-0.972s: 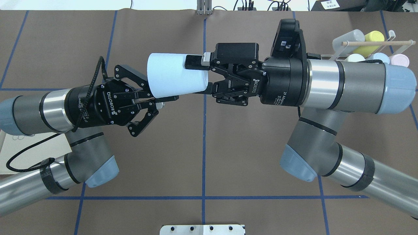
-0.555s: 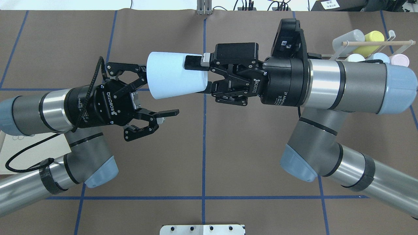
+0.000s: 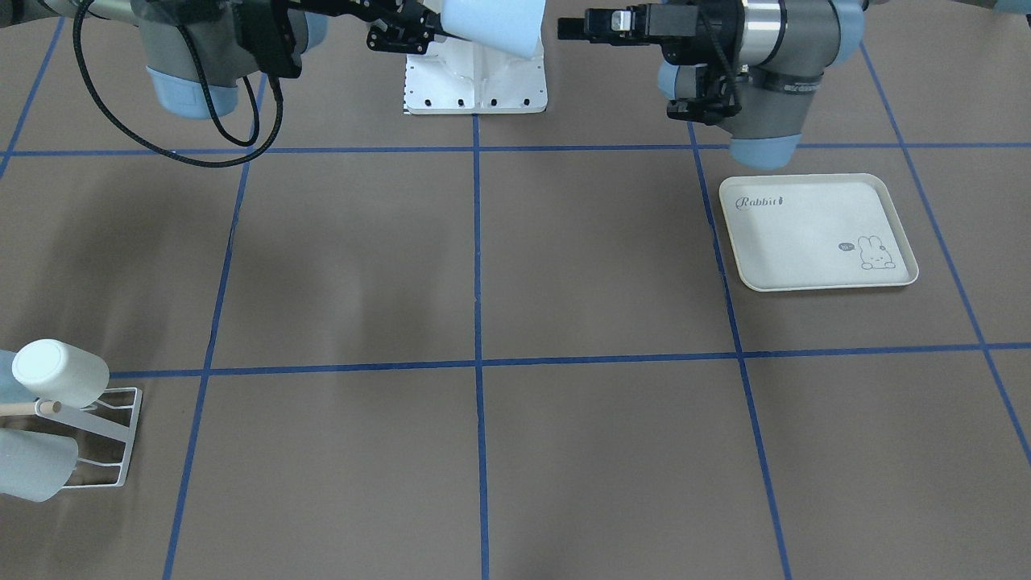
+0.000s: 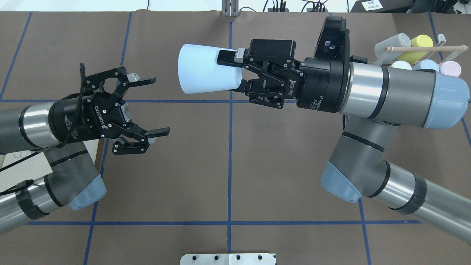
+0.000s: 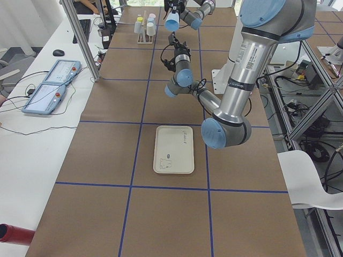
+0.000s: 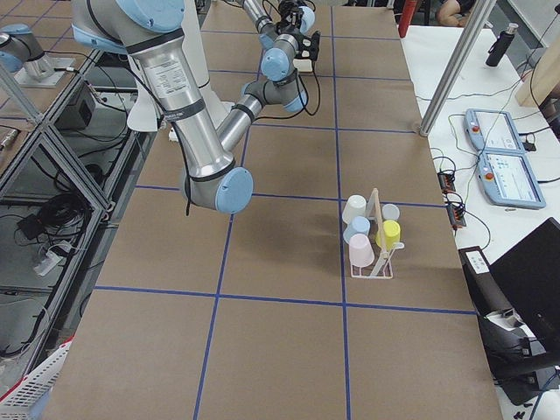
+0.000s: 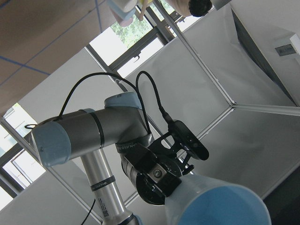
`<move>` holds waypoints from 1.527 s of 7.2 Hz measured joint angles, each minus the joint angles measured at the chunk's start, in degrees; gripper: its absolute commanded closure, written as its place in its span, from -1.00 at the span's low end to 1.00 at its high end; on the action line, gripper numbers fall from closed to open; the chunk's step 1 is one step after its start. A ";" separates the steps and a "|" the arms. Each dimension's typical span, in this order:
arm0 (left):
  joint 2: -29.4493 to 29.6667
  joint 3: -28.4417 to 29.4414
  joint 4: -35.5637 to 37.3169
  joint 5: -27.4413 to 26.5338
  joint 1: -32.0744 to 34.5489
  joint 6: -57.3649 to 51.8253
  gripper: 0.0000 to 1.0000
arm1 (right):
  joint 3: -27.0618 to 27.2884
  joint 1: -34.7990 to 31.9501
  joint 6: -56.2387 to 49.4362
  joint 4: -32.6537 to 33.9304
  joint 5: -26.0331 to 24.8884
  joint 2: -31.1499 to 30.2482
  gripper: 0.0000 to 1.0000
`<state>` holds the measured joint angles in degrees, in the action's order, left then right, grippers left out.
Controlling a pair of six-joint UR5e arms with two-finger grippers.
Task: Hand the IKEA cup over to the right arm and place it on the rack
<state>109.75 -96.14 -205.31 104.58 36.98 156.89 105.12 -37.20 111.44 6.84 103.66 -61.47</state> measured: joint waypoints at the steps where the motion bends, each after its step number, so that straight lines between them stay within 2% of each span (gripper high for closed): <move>1: -2.04 0.65 1.34 0.69 2.44 -5.08 -1.00 | -0.30 -1.71 -5.67 4.15 -1.47 -2.32 0.42; 3: -3.15 1.70 10.39 7.00 8.61 -18.22 -1.00 | -0.48 -7.34 -19.58 17.73 -1.93 -4.79 0.42; 5: -5.43 3.00 19.68 10.88 11.67 -37.24 -1.00 | -0.52 -14.52 -31.51 33.00 -0.06 -5.06 0.45; 7: -7.96 4.58 27.18 12.51 15.95 -52.81 -1.00 | -3.42 -25.81 -46.94 45.44 8.56 -4.99 0.46; 9: -9.74 4.73 37.73 12.82 21.69 -65.65 -1.00 | -12.42 -35.33 -59.94 49.13 16.98 -4.39 0.45; 11: -10.27 3.68 52.14 13.61 27.56 -83.45 -1.00 | -23.27 -42.91 -72.06 49.99 23.57 -2.60 0.47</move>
<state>99.48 -92.47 -153.16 118.19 64.54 73.44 81.85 -80.11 39.38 56.83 127.23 -64.07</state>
